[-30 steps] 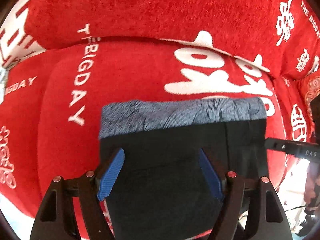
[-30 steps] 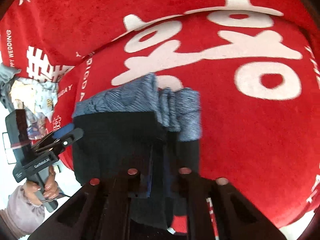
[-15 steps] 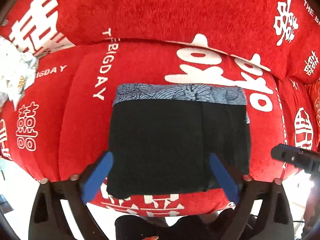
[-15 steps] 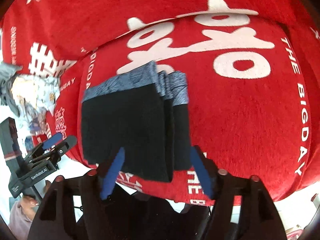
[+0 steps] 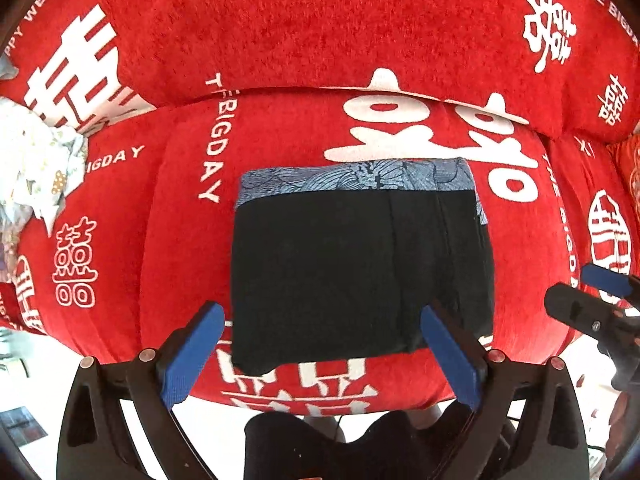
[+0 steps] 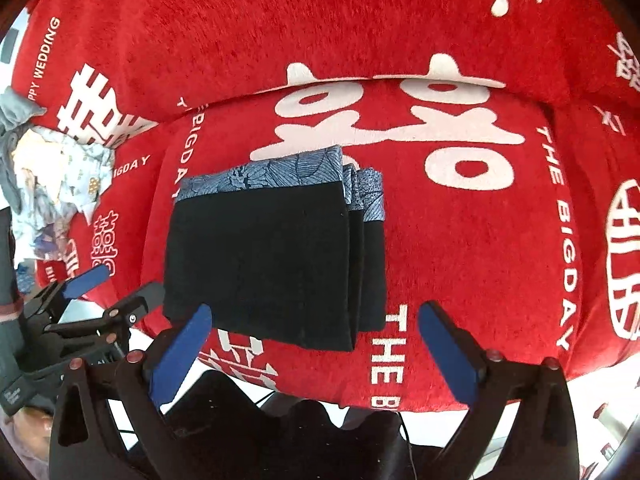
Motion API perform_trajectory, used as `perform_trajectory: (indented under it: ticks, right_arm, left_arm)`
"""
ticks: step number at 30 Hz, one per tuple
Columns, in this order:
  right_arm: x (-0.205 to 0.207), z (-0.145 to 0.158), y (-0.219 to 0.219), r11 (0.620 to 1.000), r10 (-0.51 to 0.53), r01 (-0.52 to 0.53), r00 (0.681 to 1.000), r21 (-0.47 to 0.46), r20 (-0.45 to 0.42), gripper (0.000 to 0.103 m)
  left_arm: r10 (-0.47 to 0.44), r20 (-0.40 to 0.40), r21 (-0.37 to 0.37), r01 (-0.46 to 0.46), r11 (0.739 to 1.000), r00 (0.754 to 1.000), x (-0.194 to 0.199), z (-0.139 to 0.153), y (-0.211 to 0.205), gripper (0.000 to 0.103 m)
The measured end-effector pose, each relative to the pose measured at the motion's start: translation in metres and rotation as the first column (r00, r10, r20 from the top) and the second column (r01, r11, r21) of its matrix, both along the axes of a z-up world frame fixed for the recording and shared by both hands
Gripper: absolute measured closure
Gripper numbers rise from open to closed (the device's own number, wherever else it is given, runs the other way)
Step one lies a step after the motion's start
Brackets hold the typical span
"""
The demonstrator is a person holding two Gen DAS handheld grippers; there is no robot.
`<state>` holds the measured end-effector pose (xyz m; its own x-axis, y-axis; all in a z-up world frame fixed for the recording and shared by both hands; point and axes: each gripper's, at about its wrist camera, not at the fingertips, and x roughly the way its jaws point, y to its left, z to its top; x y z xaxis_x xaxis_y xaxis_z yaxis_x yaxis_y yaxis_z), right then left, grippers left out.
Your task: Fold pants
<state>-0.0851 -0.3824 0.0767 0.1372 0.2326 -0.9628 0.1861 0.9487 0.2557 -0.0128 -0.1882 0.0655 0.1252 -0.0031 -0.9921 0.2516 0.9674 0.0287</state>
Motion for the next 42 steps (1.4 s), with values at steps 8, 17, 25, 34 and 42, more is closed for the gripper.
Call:
perform_trajectory:
  ticks: [8, 17, 25, 34, 42]
  right_arm:
    - [-0.014, 0.022, 0.021, 0.996, -0.073, 0.072, 0.997, -0.059, -0.015, 0.000]
    - [-0.025, 0.043, 0.037, 0.989, -0.067, 0.065, 0.998, -0.130, -0.007, 0.000]
    - [-0.029, 0.049, 0.051, 0.987, -0.038, 0.037, 0.999, -0.154, -0.001, 0.000]
    - [-0.029, 0.054, 0.059, 0.985, -0.024, 0.025, 1.000, -0.169, 0.005, 0.000]
    - [-0.027, 0.055, 0.064, 0.984, -0.012, 0.012, 1.000, -0.178, 0.002, 0.000]
  left_arm:
    - [-0.003, 0.022, 0.021, 0.003, 1.000, 1.000, -0.012, 0.019, 0.021, 0.004]
    - [0.037, 0.017, 0.009, -0.037, 0.999, 0.999, -0.021, 0.032, 0.037, 0.004]
    - [0.047, 0.016, -0.006, -0.047, 0.999, 0.999, -0.026, 0.039, 0.042, 0.004]
    - [0.050, 0.025, -0.005, -0.050, 0.999, 0.998, -0.026, 0.043, 0.045, 0.004]
    - [0.049, 0.025, -0.002, -0.049, 0.999, 0.999, -0.025, 0.044, 0.047, 0.004]
